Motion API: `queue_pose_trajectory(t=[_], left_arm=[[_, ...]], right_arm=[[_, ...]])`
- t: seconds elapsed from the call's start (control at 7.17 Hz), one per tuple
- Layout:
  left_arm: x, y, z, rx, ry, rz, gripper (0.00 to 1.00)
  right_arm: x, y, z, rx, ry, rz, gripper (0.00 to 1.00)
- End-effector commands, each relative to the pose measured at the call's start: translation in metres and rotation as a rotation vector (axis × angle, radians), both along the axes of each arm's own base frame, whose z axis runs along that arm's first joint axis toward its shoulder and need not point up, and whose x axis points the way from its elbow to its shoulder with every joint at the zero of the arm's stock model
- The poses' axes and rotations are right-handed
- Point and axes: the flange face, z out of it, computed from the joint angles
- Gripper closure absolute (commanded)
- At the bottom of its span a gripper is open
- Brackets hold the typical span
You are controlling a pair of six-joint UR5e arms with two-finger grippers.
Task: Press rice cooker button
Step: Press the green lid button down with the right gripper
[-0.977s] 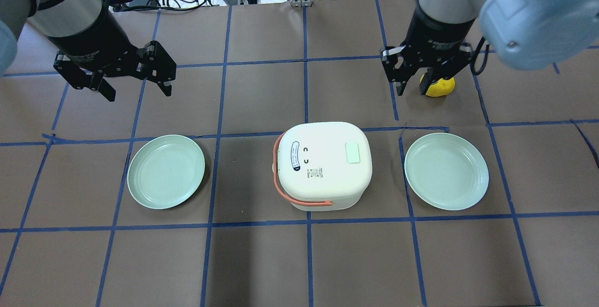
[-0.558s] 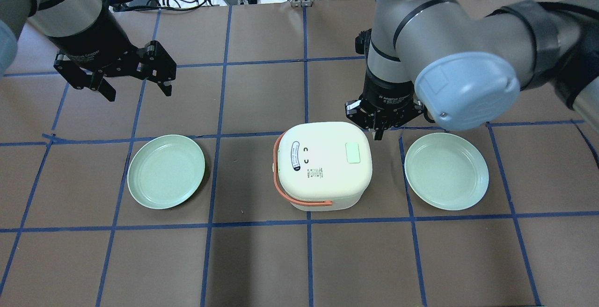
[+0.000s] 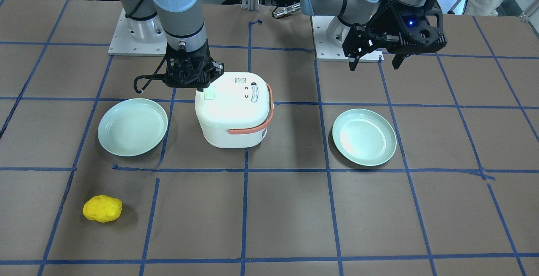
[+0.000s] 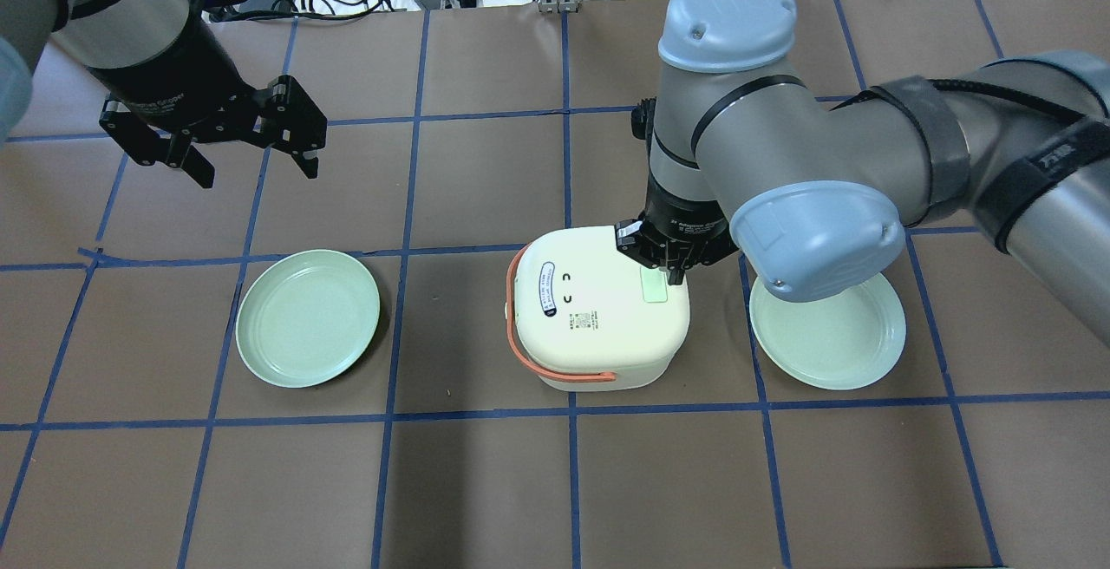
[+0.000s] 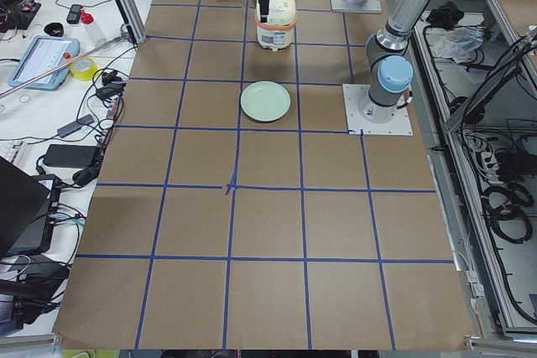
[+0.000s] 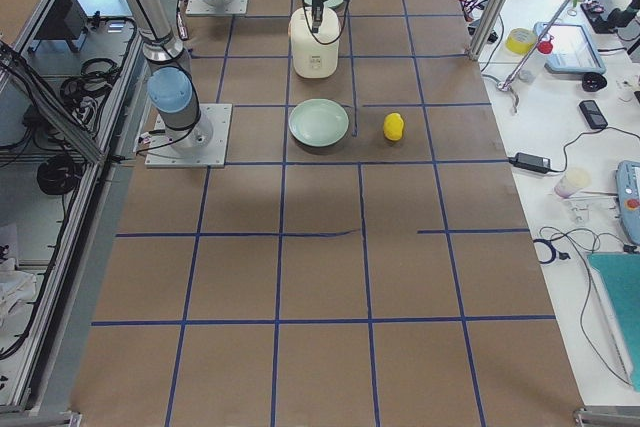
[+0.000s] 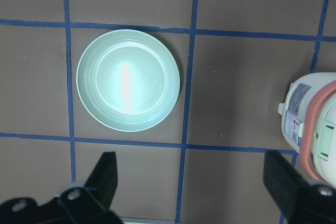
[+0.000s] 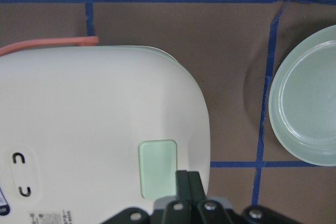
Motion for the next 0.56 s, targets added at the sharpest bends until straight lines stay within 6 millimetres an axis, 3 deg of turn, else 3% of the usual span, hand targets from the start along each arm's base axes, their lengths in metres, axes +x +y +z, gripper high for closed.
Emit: queue_pose_trajectory(t=[0.0, 0.42], left_arm=[[0.0, 0.0, 0.0, 0.0, 0.0, 0.001, 0.0], [0.0, 0.0, 0.0, 0.0, 0.0, 0.001, 0.0]], right_arm=[[0.006, 0.001, -0.01, -0.004, -0.002, 0.005, 1.0], [0.013, 0.001, -0.02, 0.013, 0.005, 0.02, 0.99]])
